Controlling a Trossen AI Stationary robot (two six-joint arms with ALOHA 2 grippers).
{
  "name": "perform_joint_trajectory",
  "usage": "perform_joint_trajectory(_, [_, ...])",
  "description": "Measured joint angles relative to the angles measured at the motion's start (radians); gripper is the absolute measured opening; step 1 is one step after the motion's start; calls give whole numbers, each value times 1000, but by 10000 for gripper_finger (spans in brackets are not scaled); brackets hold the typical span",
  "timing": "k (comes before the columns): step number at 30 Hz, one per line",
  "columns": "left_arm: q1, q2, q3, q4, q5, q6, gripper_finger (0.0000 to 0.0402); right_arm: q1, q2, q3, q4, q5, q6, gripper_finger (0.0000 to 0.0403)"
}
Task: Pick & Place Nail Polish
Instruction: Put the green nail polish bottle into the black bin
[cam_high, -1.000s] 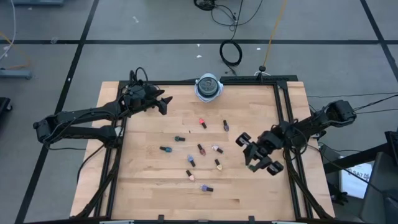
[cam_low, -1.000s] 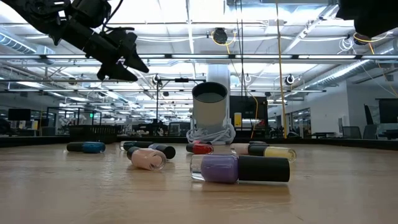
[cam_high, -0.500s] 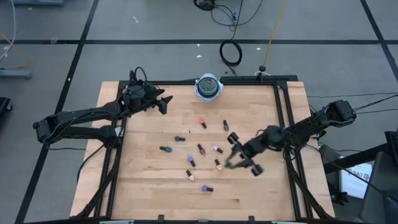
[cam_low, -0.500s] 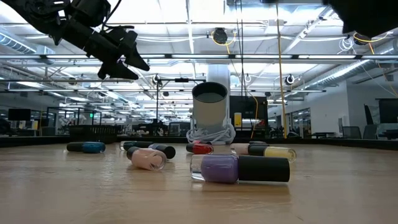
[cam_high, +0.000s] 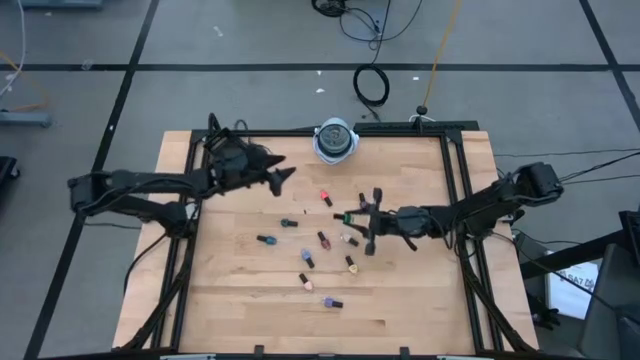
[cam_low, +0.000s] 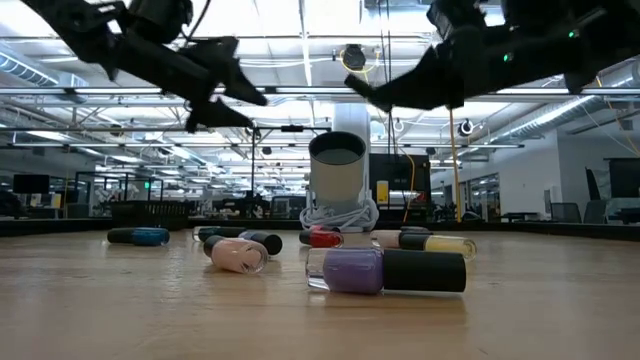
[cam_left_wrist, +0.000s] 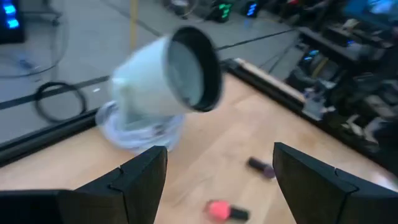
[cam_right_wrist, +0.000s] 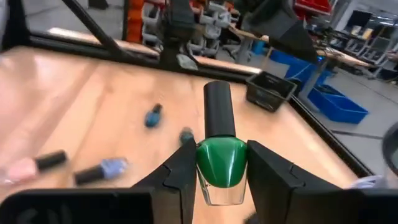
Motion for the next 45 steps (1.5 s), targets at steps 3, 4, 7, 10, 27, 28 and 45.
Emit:
perform_joint_trajectory(3, [-37,120,0,188,32,58,283,-39,-2,1,70,-5,-24,104])
perform_joint_trajectory(4, [-45,152,0,258,60,78,283,-51,-3,1,86,-5,-33,104])
perform_joint_trajectory(7, [-58,234,0,441,158,134,283,-80,-7,1,119,-6,-30,104])
perform_joint_trajectory(10, [-69,278,0,557,284,186,282,-108,-9,1,164,-49,-16,104])
perform_joint_trajectory(27, [-288,443,204,643,363,521,282,-142,-9,0,309,-348,121,104])
perform_joint_trajectory(28, [-291,455,221,644,362,520,282,-138,-9,0,308,-349,121,104])
perform_joint_trajectory(45, [-293,487,269,620,275,494,281,-118,-9,0,309,-347,86,104])
